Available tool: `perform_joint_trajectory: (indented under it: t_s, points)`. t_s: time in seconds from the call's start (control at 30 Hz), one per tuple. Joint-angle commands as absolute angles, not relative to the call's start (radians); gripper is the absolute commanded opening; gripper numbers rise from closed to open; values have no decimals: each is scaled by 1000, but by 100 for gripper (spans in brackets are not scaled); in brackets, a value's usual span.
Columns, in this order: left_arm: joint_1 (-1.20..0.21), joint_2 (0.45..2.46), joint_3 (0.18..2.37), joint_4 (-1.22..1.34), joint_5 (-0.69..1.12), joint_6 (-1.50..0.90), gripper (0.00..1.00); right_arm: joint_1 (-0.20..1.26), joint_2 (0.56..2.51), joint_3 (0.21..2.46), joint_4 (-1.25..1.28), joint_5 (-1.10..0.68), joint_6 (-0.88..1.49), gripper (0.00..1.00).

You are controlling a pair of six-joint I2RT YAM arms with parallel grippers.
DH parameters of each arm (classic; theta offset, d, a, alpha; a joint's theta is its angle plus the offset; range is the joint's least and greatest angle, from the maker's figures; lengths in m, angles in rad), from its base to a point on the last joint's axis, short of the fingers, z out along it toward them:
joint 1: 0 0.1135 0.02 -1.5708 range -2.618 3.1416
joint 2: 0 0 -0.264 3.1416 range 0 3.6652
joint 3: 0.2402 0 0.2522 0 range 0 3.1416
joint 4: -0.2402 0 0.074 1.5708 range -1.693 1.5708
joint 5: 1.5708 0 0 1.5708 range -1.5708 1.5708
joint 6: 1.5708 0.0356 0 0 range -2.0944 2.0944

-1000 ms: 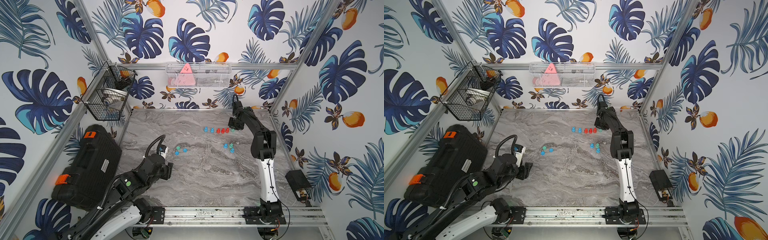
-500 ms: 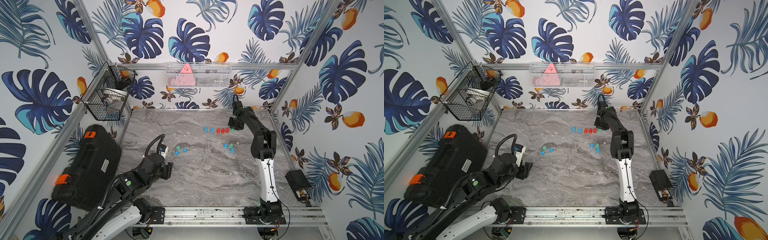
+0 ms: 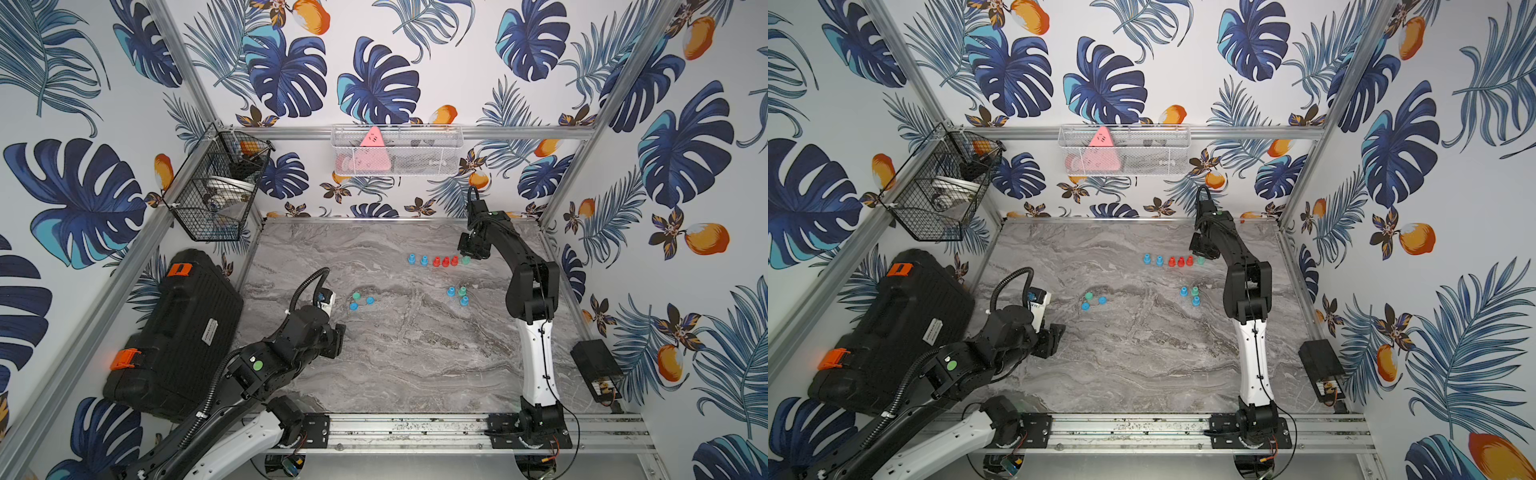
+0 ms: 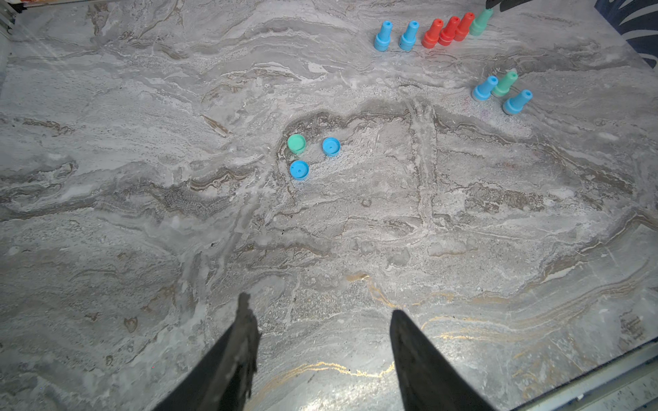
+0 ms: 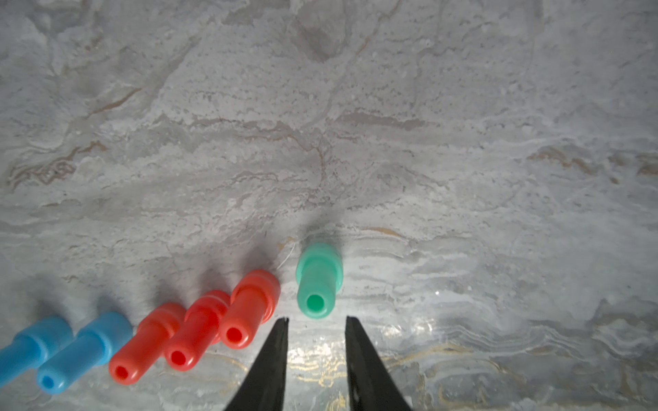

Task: Close the stamp cap
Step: Move the stamp at the center of the board, then move the cover to the center of the board.

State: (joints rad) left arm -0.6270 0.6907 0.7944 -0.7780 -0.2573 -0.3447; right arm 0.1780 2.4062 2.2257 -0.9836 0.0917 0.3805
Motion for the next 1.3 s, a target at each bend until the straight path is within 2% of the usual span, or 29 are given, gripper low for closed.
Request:
perform_joint_trajectory:
  t_s: [0.0,0.23,0.43,0.63,0.93,1.27]
  points:
    - [-624,686,795,-756,-259,-342,64,194,2344,2186,-990,95,379,31]
    - [-623,685,795,-757,-264,-344,64,263,2158,1998,-968,120,376,31]
    - [-624,677,795,-759,-263,-345,64,338,1874,1675,-869,99,372,32]
    - [-623,686,795,-760,-260,-345,64,372,1650,1405,-774,-64,334,33]
    - [-626,739,799,-753,-221,-342,67,386,1390,1094,-768,-77,328,32]
    - [-624,775,805,-761,-229,-357,64,393,1202,922,-770,-1,361,33]
